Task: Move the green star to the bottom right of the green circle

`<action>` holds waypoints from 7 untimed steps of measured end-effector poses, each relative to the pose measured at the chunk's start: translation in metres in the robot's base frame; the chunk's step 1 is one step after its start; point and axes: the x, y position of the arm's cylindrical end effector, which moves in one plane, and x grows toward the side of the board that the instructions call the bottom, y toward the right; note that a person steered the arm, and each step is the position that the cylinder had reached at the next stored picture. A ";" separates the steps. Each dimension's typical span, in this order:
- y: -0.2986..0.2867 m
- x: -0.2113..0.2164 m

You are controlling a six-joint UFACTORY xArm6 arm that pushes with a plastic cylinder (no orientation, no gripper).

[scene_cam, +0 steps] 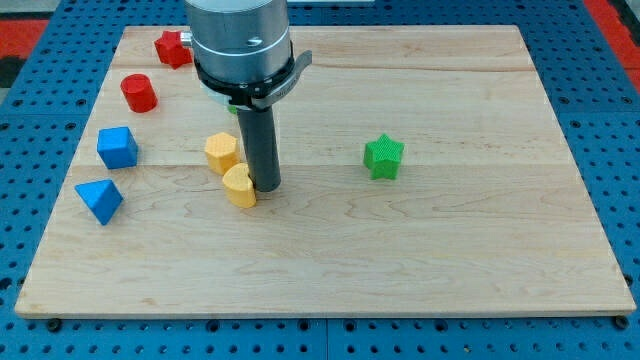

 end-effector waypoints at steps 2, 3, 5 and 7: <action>-0.029 0.012; -0.030 0.018; 0.108 0.041; 0.142 -0.020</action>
